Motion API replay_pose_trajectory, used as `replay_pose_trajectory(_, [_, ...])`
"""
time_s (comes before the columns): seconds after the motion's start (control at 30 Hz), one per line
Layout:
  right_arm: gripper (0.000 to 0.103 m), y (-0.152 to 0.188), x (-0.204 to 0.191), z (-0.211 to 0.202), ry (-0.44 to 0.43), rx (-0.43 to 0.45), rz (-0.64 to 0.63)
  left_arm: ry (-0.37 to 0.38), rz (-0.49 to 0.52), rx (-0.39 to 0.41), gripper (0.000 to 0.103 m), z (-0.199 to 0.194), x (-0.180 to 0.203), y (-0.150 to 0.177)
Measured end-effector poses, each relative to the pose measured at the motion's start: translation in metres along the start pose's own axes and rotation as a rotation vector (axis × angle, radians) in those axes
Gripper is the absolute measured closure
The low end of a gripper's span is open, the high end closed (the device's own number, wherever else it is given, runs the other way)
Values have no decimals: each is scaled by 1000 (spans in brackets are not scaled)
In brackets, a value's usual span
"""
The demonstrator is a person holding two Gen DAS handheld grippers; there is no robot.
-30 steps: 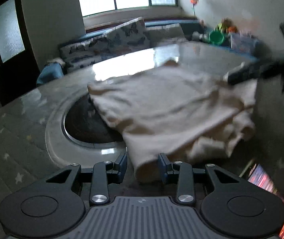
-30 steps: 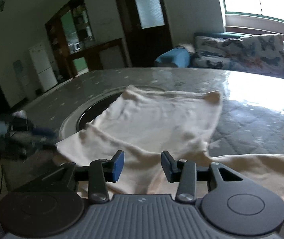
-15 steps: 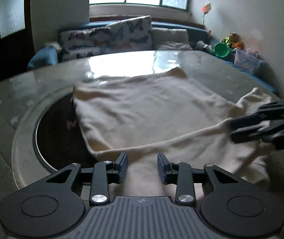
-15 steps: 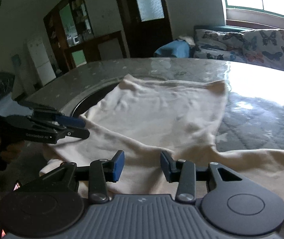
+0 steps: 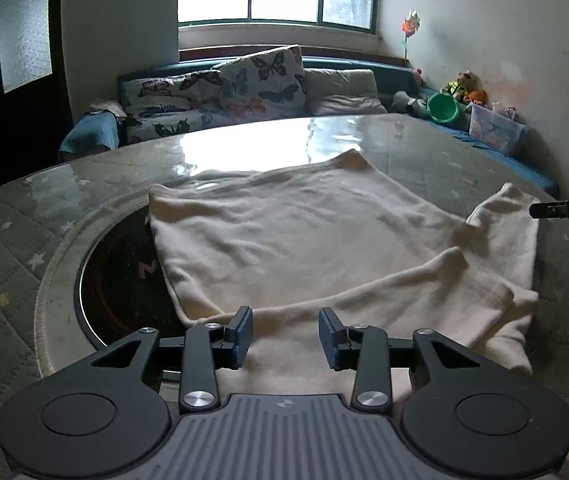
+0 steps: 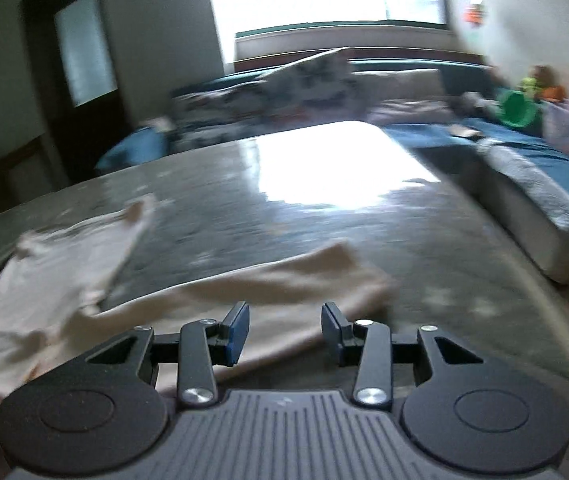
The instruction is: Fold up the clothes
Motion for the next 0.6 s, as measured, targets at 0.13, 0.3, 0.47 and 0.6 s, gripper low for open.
replay_pose_trajectory(0.13, [63, -3, 25, 12, 83, 8, 71, -9, 6, -1, 62, -4, 1, 0])
replay_pose_trajectory(0.3, [65, -2, 33, 30, 91, -14, 131, -19, 11, 4, 54, -9, 3, 3])
replay_pose_trajectory(0.47, [87, 1, 39, 35, 92, -8, 181, -25, 8, 2, 54, -12, 1, 7])
replay_pose_trajectory(0.6, [94, 0, 50, 25, 61, 9, 240, -35, -3, -1, 53, -14, -3, 9])
Point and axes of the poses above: each gripper's, at about its wrist camera, not at the fingertips, and z roughly the way its jaws point, x to its right, y to its underside, the point moved 8 cm from there along z, roughly the way its jaws point, and after that the axes turned 1 degree about y, right-handed, at the moved point
